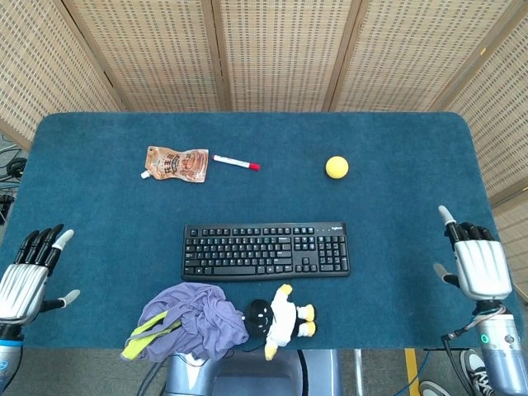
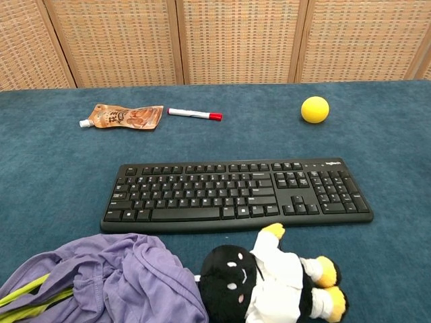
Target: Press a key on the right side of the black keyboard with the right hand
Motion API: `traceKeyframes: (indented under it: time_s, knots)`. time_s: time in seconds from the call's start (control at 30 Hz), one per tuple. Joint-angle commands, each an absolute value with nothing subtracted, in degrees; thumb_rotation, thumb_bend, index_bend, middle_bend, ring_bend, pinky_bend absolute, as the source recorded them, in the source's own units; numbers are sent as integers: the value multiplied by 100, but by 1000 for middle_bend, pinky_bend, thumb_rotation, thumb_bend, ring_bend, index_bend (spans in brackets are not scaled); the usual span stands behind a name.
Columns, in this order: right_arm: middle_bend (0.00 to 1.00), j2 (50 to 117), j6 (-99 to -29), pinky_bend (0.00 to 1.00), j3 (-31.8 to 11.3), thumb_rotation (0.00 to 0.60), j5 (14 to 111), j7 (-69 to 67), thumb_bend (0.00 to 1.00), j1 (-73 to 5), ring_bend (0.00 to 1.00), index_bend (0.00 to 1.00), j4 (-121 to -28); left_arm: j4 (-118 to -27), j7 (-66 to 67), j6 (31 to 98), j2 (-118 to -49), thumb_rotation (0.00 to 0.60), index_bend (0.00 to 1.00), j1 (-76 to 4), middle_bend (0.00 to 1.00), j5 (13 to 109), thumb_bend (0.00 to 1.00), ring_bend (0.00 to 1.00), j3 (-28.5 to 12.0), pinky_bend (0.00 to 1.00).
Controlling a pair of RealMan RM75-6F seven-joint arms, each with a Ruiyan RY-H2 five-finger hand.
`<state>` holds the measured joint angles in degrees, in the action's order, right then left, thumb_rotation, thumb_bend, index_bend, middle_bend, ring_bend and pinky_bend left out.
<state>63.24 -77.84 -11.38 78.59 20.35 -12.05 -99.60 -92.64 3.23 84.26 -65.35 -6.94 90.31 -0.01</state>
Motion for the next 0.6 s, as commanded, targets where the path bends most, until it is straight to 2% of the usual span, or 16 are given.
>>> traceKeyframes:
  time_s: [0.03, 0.13, 0.27, 0.4, 0.6]
  knots:
    - [657, 6260, -7374, 470, -1340, 600, 7468, 2338, 706, -1499, 562, 131, -10261, -9260, 334, 8427, -6543, 600, 0, -695, 0, 9024, 35, 0, -6, 0]
    - [720, 6246, -7127, 491, -1407, 600, 7233, 2449, 851, -1663, 627, 145, -10397, -9260, 347, 8435, -6562, 600, 0, -691, 0, 9012, 36, 0, -14, 0]
    - [733, 6136, -6466, 493, -1448, 600, 6593, 2757, 921, -1999, 644, 147, -10665, -9254, 358, 8397, -6573, 600, 0, -700, 0, 8982, 36, 0, -13, 0]
    - [736, 6025, -5934, 493, -1458, 600, 5809, 3282, 930, -2378, 647, 147, -11008, -9248, 379, 8378, -6583, 600, 0, -709, 0, 8973, 37, 0, -16, 0]
    - [747, 6229, -5732, 493, -1439, 600, 5219, 3895, 930, -2846, 657, 147, -11213, -9242, 361, 8394, -6580, 600, 0, -704, 0, 8967, 37, 0, -23, 0]
